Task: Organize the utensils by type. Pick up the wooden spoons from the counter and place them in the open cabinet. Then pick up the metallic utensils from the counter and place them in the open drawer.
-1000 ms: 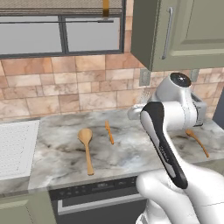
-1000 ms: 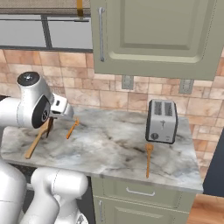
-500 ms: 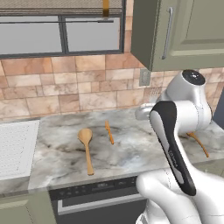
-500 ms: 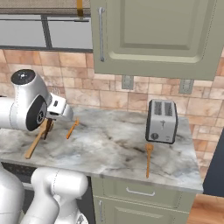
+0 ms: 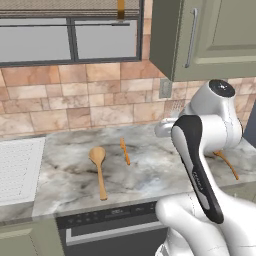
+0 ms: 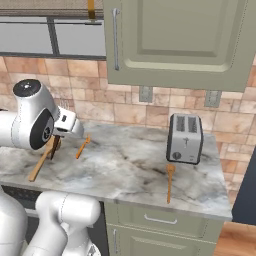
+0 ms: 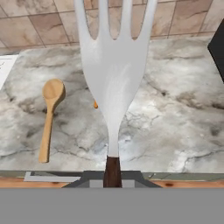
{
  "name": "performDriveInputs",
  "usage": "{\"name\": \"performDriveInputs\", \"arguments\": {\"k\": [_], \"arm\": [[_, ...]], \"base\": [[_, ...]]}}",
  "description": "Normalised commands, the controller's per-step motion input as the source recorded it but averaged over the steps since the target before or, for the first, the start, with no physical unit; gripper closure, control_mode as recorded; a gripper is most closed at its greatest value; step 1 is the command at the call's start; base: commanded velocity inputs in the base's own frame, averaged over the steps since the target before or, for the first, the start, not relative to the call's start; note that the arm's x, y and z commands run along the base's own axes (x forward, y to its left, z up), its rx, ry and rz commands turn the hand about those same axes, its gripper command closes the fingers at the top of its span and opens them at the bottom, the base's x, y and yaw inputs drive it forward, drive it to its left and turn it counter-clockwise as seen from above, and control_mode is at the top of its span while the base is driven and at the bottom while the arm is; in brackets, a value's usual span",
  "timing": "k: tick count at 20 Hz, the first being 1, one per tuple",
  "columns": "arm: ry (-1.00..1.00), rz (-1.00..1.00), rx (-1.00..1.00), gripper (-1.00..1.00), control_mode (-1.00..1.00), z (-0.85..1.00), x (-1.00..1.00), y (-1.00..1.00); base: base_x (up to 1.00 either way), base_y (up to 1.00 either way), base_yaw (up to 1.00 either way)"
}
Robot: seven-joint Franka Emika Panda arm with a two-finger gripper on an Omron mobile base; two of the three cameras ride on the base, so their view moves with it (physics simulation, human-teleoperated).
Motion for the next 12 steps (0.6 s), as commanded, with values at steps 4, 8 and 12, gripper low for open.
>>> {"name": "performDriveInputs", "arguments": {"k": [4, 8, 12], "arm": [[0.0, 0.0, 0.0, 1.0, -1.0, 0.0, 0.0, 0.0], [0.0, 0.0, 0.0, 1.0, 1.0, 0.0, 0.0, 0.0], [0.0, 0.0, 0.0, 1.0, 1.0, 0.0, 0.0, 0.0]], "base": [[0.0, 0.0, 0.0], [-0.05, 0.0, 0.0], [-0.59, 0.0, 0.0]]}}
